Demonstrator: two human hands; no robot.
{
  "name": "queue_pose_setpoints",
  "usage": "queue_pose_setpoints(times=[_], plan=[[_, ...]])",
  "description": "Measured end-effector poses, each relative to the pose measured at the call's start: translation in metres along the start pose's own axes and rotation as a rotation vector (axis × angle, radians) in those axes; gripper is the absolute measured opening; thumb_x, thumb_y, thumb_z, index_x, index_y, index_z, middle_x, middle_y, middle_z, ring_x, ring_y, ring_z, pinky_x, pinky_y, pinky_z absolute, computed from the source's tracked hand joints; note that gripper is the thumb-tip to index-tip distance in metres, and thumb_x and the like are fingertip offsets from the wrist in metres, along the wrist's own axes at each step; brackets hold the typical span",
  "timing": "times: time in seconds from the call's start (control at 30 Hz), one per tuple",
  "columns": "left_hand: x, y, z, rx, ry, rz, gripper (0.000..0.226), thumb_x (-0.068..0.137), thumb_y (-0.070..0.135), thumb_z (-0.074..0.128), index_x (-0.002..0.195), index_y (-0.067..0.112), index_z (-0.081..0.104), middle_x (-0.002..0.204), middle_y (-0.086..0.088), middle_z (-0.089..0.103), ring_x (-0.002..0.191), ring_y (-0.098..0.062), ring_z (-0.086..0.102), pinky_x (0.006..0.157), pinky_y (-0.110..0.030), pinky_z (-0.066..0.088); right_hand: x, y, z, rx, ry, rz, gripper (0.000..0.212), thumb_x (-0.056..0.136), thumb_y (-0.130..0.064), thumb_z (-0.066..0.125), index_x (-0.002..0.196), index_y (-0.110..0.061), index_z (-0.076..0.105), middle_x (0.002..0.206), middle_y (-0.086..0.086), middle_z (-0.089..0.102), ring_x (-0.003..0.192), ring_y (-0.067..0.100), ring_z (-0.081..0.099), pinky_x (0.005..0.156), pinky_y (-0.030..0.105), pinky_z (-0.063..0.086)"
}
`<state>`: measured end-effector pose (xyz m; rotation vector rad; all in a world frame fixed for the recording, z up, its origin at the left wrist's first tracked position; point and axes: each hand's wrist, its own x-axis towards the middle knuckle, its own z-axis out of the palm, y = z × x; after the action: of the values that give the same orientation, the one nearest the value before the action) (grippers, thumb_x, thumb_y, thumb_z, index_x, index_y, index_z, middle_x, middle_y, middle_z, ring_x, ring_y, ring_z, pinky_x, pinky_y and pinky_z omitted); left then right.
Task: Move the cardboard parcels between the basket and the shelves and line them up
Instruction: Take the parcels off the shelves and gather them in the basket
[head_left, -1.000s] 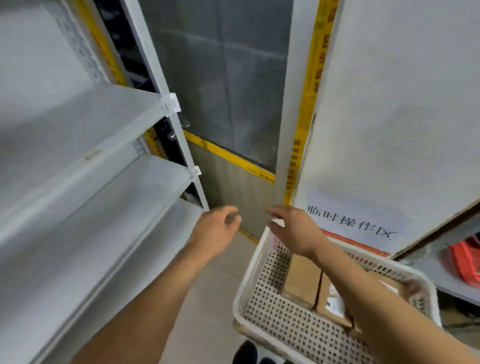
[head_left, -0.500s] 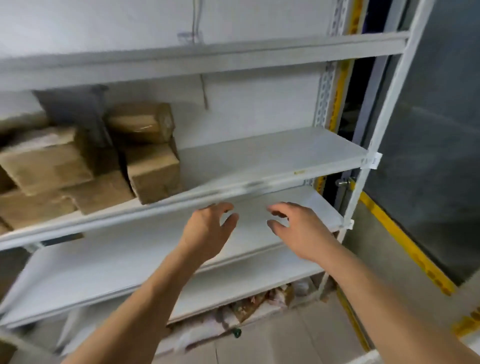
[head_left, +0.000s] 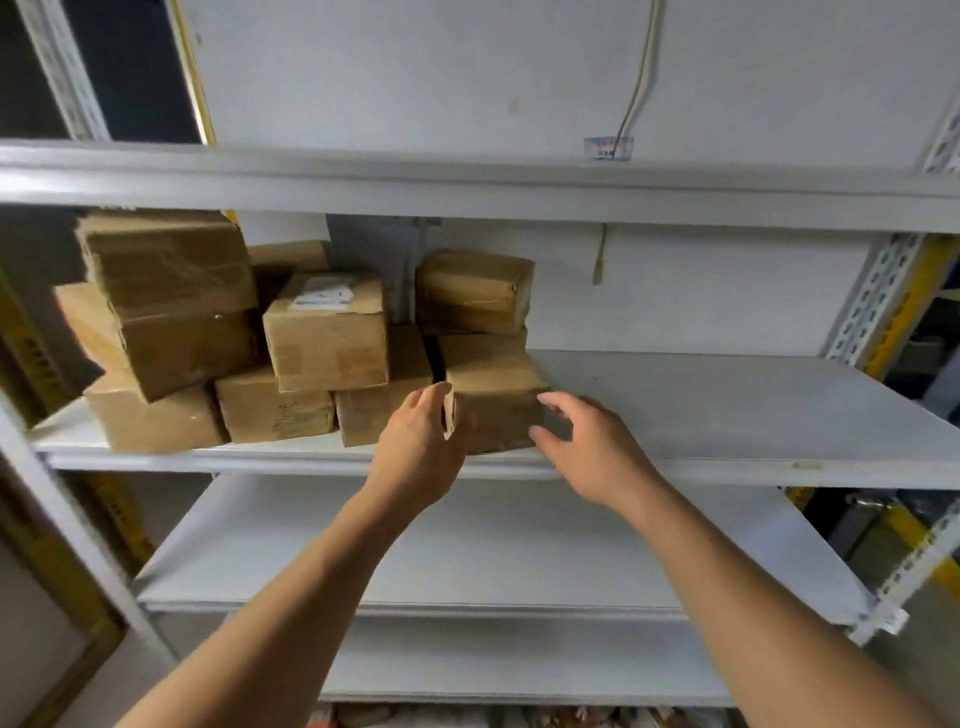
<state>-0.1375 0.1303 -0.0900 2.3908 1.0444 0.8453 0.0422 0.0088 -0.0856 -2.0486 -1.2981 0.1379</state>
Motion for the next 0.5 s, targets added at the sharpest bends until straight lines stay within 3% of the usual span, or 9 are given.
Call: queue_pose_setpoints(times=[0.1,0.23,0.33,0.4,0.5], plan=[[0.020,-0.005,0.006,-0.031,-0.007,-0.033,0.049,0.106,0.041,0.056,0.147,0.016,0.050,0.139,-0.007,0.062,0.119,-0.026,0.060,0.089,-0.031,0.047,0.023,-0.003,0.010,-0.001,0.024,0.033,0.062,0.101,-0.042,0.065,0.156,-0.022,0.046,0.153,0.007,0.053,0.137,0.026,0.051,0.112,0.036,0.043],[0.044,-0.010,0.024,-0.055,-0.030,-0.121,0.048,0.103,0.054,0.052,0.135,0.018,0.055,0.125,-0.005,0.067,0.108,-0.027,0.063,0.091,-0.044,0.057,0.054,0.000,0.020,0.058,0.005,0.123,0.077,0.103,-0.054,0.056,0.165,-0.019,0.027,0.168,0.006,0.035,0.152,0.027,0.037,0.120,0.040,0.034],[0.055,-0.009,0.037,-0.088,-0.034,-0.217,0.057,0.102,0.067,0.038,0.124,0.018,0.056,0.112,-0.007,0.069,0.097,-0.029,0.065,0.086,-0.048,0.058,0.078,0.004,0.027,0.193,-0.008,0.215,0.083,0.102,-0.062,0.052,0.166,-0.018,0.023,0.169,0.009,0.033,0.152,0.030,0.039,0.120,0.043,0.035],[0.060,-0.008,0.042,-0.094,-0.043,-0.276,0.060,0.103,0.069,0.030,0.118,0.017,0.056,0.106,-0.012,0.069,0.091,-0.034,0.066,0.085,-0.048,0.057,0.089,0.008,0.032,0.266,-0.037,0.270,0.084,0.101,-0.064,0.052,0.166,-0.017,0.027,0.168,0.009,0.036,0.151,0.031,0.039,0.120,0.042,0.034],[0.065,-0.008,0.049,-0.141,-0.087,-0.332,0.063,0.106,0.066,0.024,0.122,0.014,0.056,0.113,-0.016,0.066,0.096,-0.039,0.064,0.088,-0.045,0.054,0.098,0.016,0.040,0.366,-0.059,0.314,0.080,0.086,-0.080,0.052,0.138,-0.020,0.063,0.142,0.003,0.065,0.127,0.027,0.062,0.113,0.043,0.047]])
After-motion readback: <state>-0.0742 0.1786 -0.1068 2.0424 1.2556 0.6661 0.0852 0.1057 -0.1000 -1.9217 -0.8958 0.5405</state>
